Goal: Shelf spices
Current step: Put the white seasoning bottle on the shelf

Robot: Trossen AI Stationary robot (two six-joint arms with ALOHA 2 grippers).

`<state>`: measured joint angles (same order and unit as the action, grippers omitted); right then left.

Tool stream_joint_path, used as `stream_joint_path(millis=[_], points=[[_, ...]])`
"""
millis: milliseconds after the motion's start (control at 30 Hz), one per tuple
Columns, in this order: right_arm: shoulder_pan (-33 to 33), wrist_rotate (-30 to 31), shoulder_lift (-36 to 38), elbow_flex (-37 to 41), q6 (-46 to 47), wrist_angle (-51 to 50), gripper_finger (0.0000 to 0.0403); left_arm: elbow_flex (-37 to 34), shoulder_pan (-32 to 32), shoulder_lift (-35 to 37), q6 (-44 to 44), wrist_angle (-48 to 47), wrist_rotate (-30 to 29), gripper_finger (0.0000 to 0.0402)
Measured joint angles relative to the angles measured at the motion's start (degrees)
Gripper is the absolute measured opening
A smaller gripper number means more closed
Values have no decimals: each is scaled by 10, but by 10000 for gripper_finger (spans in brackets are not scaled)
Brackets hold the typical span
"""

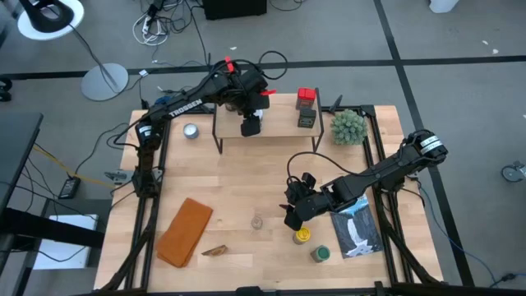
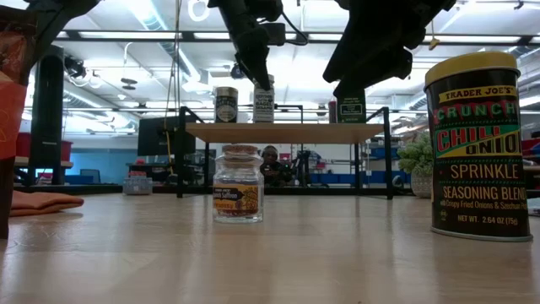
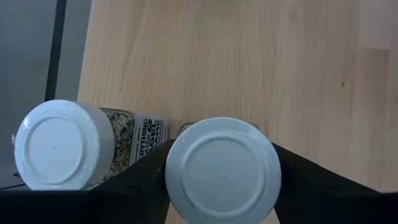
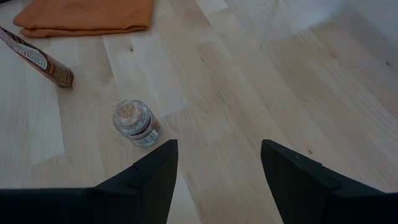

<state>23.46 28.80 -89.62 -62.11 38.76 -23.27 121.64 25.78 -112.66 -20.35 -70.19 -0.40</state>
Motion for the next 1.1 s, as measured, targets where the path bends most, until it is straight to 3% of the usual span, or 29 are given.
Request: stream_joint_path(millis=[800,1100], points=[[0,-5,0,0,0,0,229,0,0,0,1,0,0,230],[0,-5,0,0,0,0,229,0,0,0,-2,1,0,275]])
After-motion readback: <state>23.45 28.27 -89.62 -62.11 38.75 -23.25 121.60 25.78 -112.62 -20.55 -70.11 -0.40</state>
